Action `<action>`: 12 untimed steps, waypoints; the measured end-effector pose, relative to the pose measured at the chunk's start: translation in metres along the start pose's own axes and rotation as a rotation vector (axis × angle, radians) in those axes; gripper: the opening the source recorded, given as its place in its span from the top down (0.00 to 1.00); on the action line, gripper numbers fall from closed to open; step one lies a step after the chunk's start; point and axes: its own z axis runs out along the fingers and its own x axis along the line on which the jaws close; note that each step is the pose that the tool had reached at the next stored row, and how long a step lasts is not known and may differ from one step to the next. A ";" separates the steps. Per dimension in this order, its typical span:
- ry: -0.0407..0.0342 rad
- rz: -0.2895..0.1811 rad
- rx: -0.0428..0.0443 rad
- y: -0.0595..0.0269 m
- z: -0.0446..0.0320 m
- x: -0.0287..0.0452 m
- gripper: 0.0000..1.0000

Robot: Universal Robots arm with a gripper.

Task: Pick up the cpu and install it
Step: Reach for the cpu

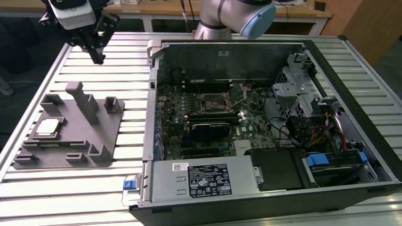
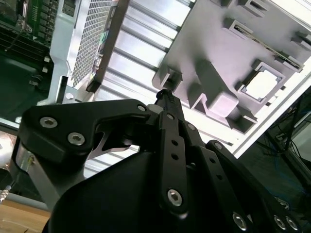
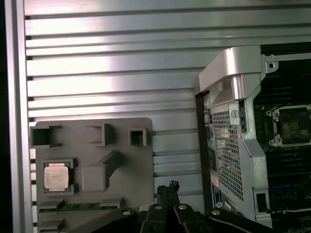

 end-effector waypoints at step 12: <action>0.0000 0.000 0.0000 -0.0018 0.0020 0.0233 0.89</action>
